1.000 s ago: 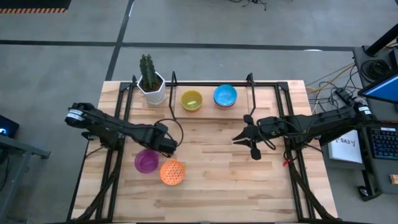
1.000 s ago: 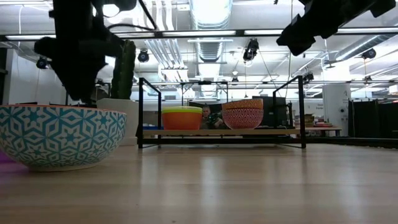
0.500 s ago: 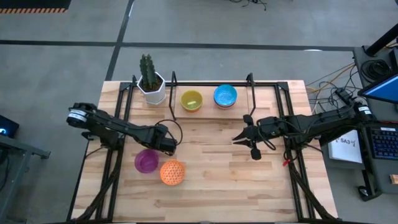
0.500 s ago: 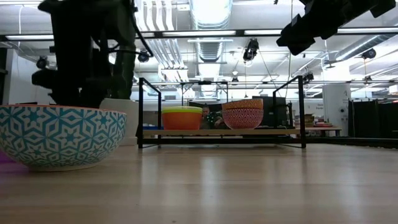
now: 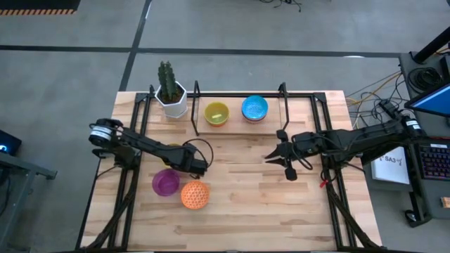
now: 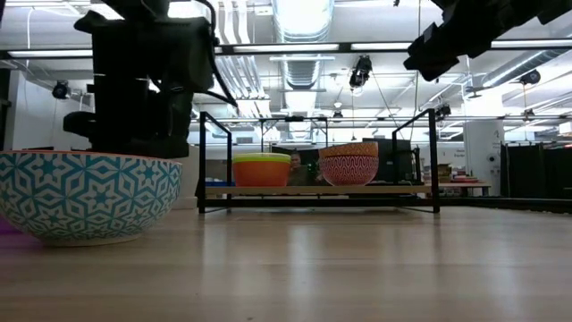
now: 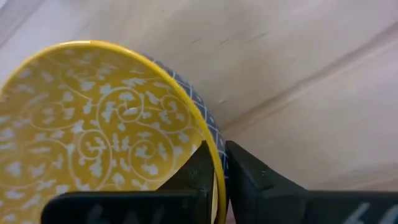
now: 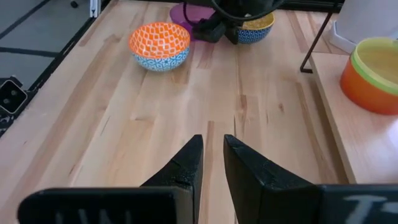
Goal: Place and stack bowls onto a shelf
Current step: Stack the yellow patterned bowl on the blue bowl on the shelf
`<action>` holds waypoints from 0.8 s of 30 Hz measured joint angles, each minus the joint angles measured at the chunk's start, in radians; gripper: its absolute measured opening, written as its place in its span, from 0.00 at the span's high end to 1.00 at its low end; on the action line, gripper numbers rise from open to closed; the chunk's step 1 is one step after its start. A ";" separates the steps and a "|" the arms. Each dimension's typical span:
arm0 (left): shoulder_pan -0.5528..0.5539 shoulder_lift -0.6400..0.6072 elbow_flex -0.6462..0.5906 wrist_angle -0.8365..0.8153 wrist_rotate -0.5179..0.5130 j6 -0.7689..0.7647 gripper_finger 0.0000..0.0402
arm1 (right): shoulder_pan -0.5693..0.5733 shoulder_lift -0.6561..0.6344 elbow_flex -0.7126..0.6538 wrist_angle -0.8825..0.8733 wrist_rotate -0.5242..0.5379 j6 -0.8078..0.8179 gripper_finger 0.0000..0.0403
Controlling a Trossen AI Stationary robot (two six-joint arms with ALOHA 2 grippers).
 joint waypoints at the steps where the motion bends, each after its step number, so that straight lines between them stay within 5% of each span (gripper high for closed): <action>1: -0.002 0.005 0.014 -0.011 0.000 0.016 0.97 | 0.000 -0.008 -0.002 -0.009 0.000 0.007 0.87; 7: -0.035 0.001 0.130 -0.105 -0.062 0.151 0.98 | 0.023 -0.088 -0.058 -0.008 0.000 0.042 0.87; 11: -0.070 -0.004 0.265 -0.081 -0.121 0.414 0.98 | 0.044 -0.160 -0.127 0.014 0.000 0.083 0.87; 18: -0.089 0.019 0.469 0.233 -0.179 1.086 0.99 | 0.049 -0.262 -0.186 0.055 0.000 0.080 0.87; 24: 0.068 0.054 0.537 0.444 -0.163 1.384 0.99 | 0.050 -0.299 -0.186 0.054 -0.035 0.085 0.87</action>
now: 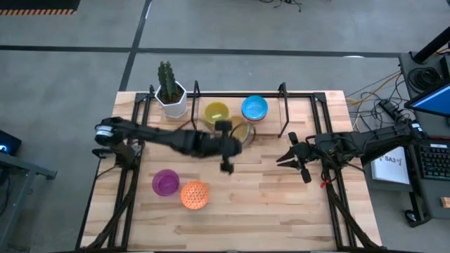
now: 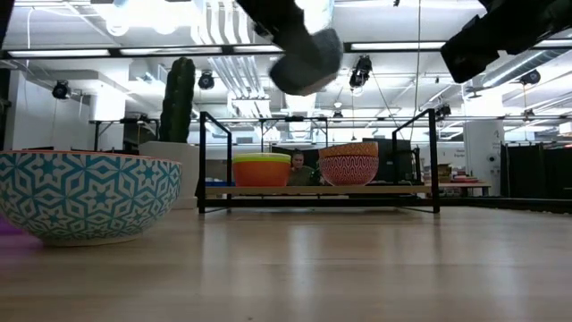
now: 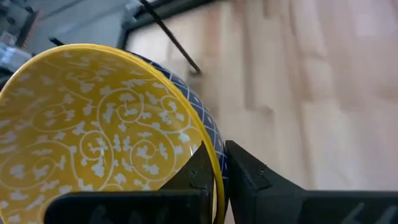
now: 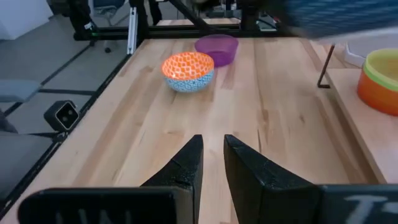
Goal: Place and stack bowls onto a shelf
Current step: Stack the yellow patterned bowl on the blue bowl on the shelf
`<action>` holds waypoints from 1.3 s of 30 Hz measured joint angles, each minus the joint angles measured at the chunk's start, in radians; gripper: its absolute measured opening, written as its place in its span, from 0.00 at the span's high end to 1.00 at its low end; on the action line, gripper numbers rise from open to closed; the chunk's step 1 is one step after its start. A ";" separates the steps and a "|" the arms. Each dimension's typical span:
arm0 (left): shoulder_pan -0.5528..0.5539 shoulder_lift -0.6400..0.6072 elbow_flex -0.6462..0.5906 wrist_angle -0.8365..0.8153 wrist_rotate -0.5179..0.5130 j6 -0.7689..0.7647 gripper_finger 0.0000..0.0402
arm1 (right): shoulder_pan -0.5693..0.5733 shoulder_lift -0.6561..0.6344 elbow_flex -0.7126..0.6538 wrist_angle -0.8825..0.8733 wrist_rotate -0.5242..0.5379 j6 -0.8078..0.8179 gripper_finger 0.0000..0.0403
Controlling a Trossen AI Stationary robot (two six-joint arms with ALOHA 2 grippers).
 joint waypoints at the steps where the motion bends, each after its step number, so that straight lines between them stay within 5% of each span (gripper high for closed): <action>1: 0.032 0.012 0.005 0.034 0.023 0.031 0.99 | 0.000 -0.004 0.000 -0.002 0.000 0.000 0.87; 7: 0.213 0.109 0.060 0.199 0.194 0.142 0.98 | 0.000 -0.009 0.003 -0.009 -0.007 -0.020 0.87; 14: 0.329 0.250 0.184 0.208 0.248 0.183 0.98 | 0.000 -0.008 -0.001 -0.012 -0.022 -0.019 0.87; 29: 0.366 0.396 0.342 0.114 0.281 0.197 0.96 | 0.000 -0.008 -0.021 -0.012 -0.026 -0.019 0.87; 39: 0.389 0.396 0.342 0.120 0.278 0.174 0.79 | 0.000 -0.008 -0.021 -0.002 -0.026 -0.027 0.87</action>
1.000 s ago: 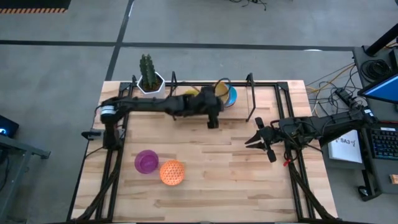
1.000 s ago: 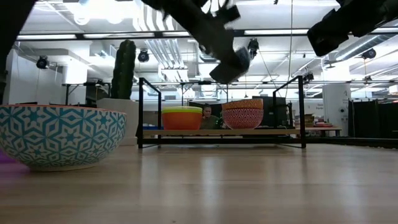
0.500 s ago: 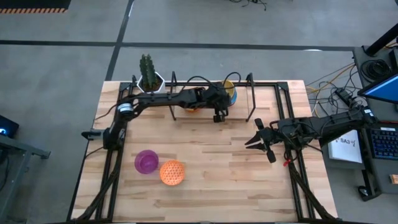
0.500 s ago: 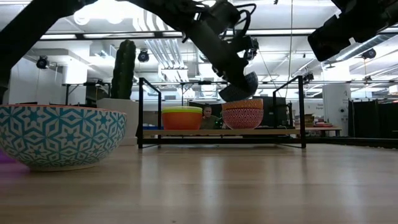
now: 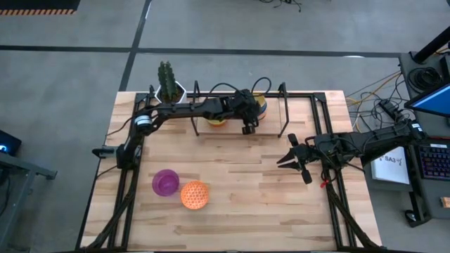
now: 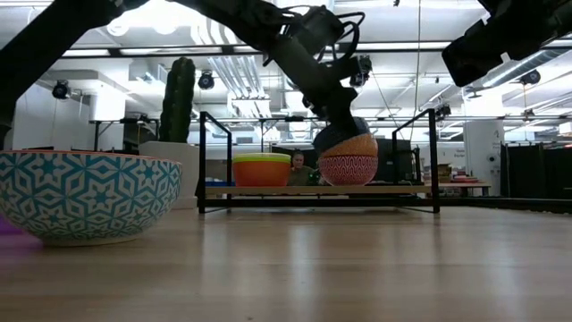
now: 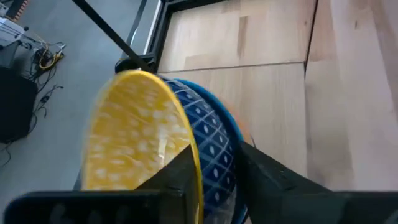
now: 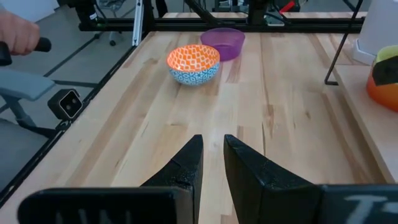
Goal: Place and stack bowls onto a shelf
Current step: Stack the yellow patterned bowl on the blue bowl on the shelf, then stack the violet bowl on the yellow bowl on the shelf
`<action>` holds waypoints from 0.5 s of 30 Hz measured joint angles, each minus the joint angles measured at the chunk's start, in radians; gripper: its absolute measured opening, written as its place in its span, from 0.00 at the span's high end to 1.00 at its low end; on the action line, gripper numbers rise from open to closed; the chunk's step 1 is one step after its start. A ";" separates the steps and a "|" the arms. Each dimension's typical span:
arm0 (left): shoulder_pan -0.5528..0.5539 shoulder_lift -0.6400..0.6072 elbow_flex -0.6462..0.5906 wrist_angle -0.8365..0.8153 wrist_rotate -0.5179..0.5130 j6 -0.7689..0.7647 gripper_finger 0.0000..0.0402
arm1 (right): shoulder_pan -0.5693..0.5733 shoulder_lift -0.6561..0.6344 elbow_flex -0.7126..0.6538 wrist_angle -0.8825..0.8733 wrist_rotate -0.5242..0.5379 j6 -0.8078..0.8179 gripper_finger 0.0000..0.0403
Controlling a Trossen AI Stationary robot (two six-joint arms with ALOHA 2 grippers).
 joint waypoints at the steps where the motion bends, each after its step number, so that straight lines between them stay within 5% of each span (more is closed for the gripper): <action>1: -0.001 -0.001 0.000 0.003 -0.004 -0.006 0.77 | 0.000 0.000 0.000 0.000 0.000 0.000 0.87; 15: -0.014 -0.066 0.000 -0.022 -0.002 0.002 0.63 | -0.001 0.000 0.000 0.007 0.011 0.000 0.87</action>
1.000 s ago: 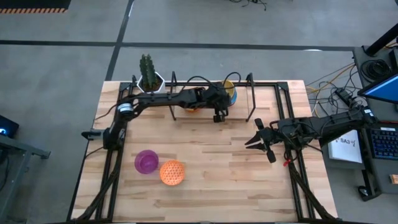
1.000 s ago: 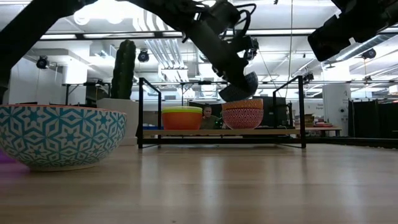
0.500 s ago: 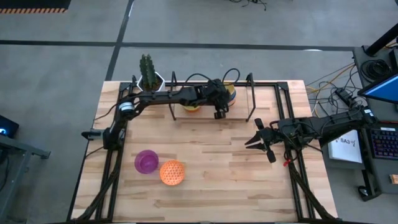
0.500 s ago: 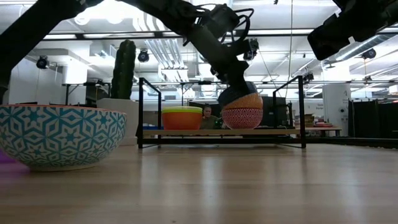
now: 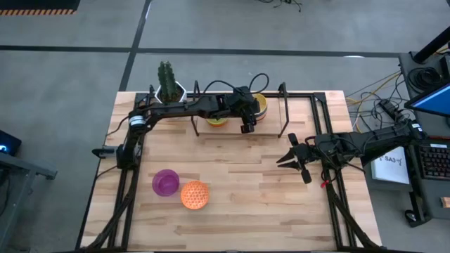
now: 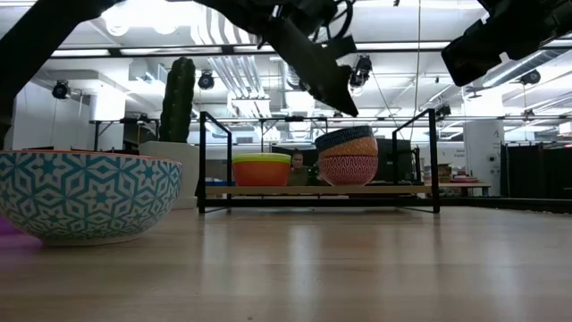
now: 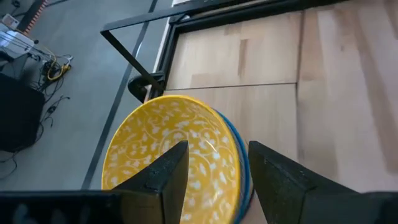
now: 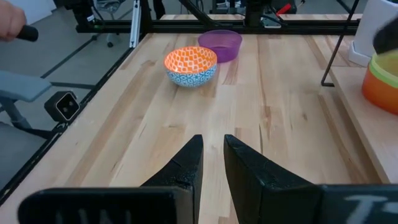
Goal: Place and stack bowls onto a shelf
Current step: Stack the violet bowl on the yellow bowl on the shelf
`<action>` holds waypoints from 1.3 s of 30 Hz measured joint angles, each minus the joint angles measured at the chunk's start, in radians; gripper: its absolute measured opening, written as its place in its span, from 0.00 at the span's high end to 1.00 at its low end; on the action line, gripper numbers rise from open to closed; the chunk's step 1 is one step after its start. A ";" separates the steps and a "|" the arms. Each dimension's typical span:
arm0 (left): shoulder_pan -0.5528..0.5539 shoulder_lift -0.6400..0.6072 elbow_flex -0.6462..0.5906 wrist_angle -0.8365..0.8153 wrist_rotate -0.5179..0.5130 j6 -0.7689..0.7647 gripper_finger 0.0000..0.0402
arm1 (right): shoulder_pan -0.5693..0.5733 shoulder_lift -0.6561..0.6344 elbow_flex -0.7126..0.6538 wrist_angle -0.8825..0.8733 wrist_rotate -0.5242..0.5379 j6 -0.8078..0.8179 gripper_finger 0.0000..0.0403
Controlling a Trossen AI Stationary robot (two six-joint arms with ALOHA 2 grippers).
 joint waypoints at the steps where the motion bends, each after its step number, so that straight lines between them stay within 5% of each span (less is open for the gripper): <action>1: -0.002 -0.010 0.000 -0.013 0.001 0.000 0.63 | 0.000 0.000 0.000 0.001 0.000 0.000 0.87; 10: -0.030 -0.092 -0.014 -0.139 0.003 -0.018 0.62 | 0.000 0.002 0.000 0.008 0.077 0.000 0.87; 21: -0.027 -0.056 -0.150 0.141 0.001 -0.059 0.62 | 0.000 0.001 0.000 0.025 0.078 -0.053 0.87; 30: -0.114 -0.119 -0.165 0.187 0.003 -0.019 0.62 | -0.002 0.009 -0.001 0.043 0.156 -0.075 0.88; 39: -0.226 -0.227 -0.171 -0.093 0.003 -0.086 0.62 | -0.002 0.037 -0.001 0.066 0.159 -0.020 0.97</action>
